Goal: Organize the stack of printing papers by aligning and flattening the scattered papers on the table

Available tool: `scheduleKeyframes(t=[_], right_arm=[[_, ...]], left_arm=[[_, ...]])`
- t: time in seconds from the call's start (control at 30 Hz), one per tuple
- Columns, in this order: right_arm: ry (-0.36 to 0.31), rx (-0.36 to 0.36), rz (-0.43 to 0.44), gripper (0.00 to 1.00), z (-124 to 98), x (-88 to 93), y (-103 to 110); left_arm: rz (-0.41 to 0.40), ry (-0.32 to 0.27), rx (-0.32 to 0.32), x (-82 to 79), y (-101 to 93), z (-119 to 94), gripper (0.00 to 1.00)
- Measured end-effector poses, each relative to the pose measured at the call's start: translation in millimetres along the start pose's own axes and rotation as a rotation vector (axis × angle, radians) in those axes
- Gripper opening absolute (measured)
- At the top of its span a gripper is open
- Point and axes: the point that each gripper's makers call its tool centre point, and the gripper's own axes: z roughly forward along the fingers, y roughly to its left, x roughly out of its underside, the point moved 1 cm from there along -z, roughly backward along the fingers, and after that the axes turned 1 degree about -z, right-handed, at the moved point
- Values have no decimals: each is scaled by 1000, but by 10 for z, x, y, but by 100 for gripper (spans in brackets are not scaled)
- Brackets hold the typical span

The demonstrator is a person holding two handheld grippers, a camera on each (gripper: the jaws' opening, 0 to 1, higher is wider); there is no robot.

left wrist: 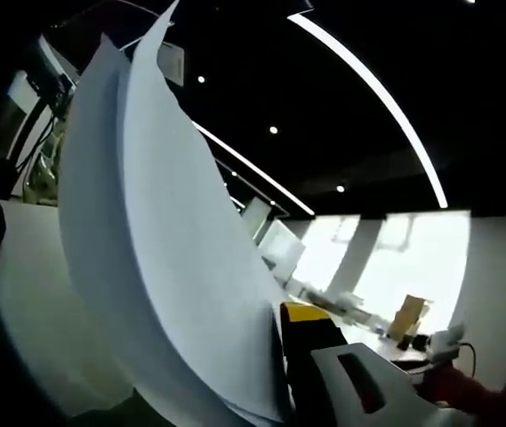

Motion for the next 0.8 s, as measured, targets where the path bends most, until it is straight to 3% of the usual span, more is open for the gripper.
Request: scheduleKeyframes(t=[0.53,0.8], right_arm=[[5,-51,2,76,12,22,84],[6,-54,8,76,13,24,80]], left_arm=[[-7,-3,0,-2,-1,0,11],[-9,-4,1,-5,2,0,11]])
